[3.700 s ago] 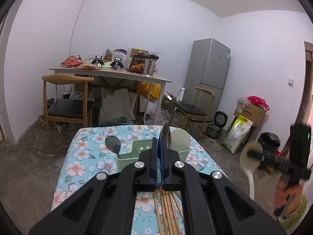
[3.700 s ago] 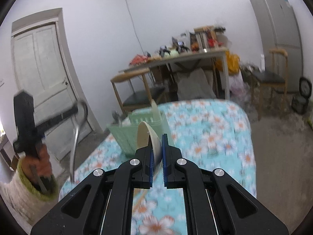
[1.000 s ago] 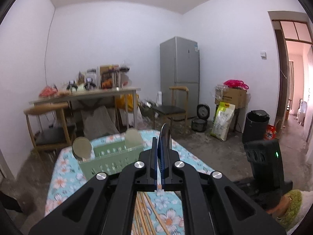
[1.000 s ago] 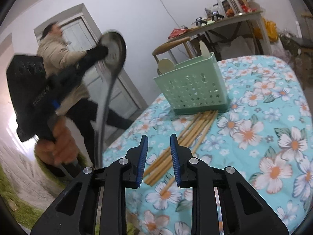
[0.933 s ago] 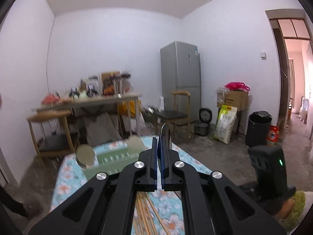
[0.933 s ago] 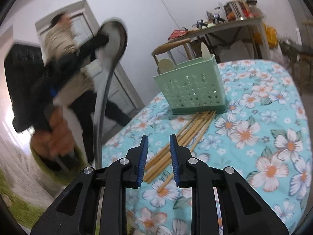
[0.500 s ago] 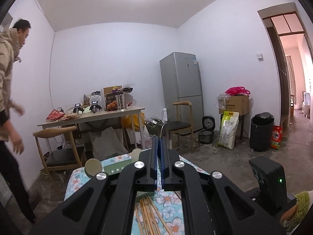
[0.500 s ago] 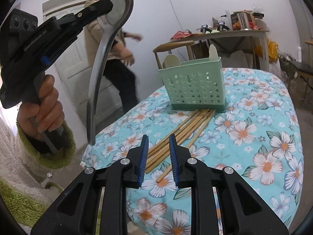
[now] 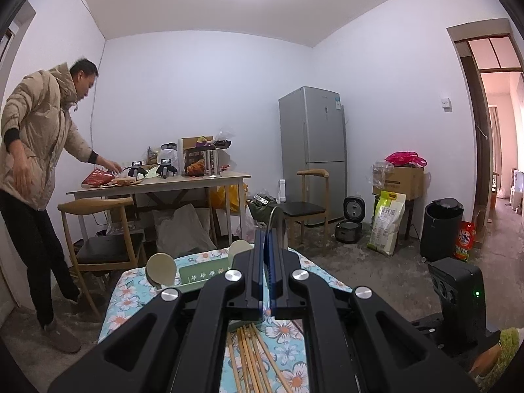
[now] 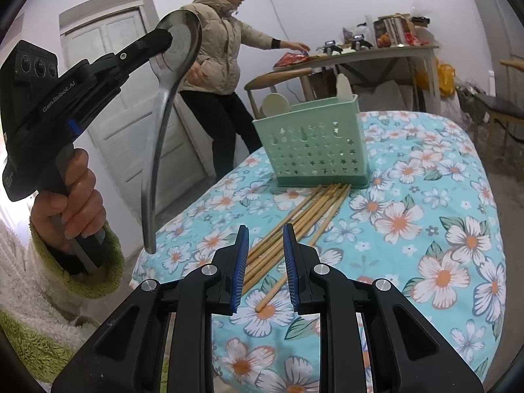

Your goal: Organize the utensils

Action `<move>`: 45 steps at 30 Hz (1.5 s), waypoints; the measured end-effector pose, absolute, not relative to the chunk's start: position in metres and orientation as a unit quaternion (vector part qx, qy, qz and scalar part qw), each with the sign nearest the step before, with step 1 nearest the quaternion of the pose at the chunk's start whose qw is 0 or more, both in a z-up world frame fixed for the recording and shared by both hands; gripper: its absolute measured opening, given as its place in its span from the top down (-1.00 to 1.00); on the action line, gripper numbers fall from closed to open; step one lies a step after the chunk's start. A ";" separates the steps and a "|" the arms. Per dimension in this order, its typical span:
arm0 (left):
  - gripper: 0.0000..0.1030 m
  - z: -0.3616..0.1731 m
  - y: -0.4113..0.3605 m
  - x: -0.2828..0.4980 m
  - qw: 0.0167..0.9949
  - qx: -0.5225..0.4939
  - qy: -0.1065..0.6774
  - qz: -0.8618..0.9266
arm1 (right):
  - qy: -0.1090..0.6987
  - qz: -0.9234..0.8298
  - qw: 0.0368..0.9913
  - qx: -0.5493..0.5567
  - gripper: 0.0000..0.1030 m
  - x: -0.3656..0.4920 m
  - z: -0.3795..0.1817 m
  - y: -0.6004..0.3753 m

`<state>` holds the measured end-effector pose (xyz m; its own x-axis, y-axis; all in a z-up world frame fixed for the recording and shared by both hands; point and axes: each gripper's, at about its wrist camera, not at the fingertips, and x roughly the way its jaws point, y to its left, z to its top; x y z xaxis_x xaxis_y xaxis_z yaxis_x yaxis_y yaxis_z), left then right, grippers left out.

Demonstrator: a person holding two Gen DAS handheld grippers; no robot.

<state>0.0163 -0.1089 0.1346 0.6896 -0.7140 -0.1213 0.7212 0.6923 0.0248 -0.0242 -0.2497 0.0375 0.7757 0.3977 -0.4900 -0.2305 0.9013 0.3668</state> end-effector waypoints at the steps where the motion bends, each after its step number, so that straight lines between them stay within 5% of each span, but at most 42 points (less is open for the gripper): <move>1: 0.97 0.134 -0.112 0.019 0.918 0.035 0.050 -0.392 | 0.290 0.165 0.931 0.148 0.59 -0.023 0.037 -0.251; 24: 0.97 0.206 -0.185 0.113 0.948 0.034 -0.098 -0.299 | 0.292 0.127 0.926 0.203 0.59 -0.018 0.022 -0.282; 45: 0.97 0.122 -0.254 0.197 0.968 0.094 -0.040 -0.228 | 0.303 0.122 0.915 0.238 0.59 -0.013 0.003 -0.303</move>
